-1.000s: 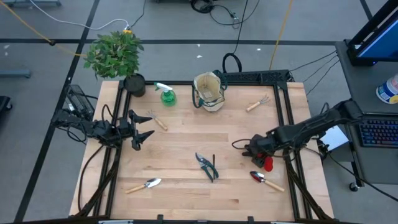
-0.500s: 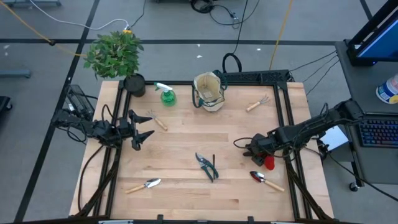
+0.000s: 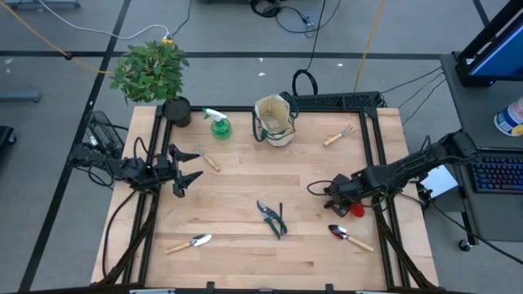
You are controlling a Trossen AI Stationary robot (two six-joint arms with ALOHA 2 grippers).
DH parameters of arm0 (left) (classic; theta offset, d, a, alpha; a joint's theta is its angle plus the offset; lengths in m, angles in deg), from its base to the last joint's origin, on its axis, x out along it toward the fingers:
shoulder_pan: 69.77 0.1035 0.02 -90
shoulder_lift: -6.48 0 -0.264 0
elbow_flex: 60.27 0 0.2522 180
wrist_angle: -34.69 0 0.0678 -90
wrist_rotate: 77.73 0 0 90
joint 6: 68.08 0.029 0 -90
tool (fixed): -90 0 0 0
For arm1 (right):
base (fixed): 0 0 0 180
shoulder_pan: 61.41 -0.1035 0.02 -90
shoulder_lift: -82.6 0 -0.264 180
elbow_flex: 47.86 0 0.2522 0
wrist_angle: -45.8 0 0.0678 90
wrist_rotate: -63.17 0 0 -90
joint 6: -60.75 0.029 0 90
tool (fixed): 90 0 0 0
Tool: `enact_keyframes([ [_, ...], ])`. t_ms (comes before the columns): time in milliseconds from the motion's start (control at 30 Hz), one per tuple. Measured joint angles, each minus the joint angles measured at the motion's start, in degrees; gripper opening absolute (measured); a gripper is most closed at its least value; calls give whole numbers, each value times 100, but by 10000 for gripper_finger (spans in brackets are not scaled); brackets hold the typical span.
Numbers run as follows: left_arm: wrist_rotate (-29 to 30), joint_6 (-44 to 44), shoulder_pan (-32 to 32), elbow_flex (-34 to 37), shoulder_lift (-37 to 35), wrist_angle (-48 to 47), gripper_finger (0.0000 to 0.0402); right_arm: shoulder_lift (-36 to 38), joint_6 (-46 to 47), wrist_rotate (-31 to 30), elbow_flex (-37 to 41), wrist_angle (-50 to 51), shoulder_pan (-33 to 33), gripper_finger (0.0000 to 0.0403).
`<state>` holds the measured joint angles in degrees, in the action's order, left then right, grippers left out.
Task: Pick & Place Garden tools in Gardening bag
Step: Put the gloves into the gardening bag
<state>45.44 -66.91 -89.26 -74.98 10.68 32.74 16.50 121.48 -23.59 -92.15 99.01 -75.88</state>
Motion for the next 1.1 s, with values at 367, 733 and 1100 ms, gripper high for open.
enact_keyframes([
  [367, -11, -16, 0, 2, 0, 32, 310, 5, -1100, -289, -661, -3904, 978, 60],
  [733, -27, -13, 0, 1, 0, 34, 310, -37, -1844, 283, -710, -8388, 2136, 60],
  [1100, -27, 10, 0, 1, 0, 36, 310, -277, -4087, -515, -2410, -6849, 2773, 60],
])
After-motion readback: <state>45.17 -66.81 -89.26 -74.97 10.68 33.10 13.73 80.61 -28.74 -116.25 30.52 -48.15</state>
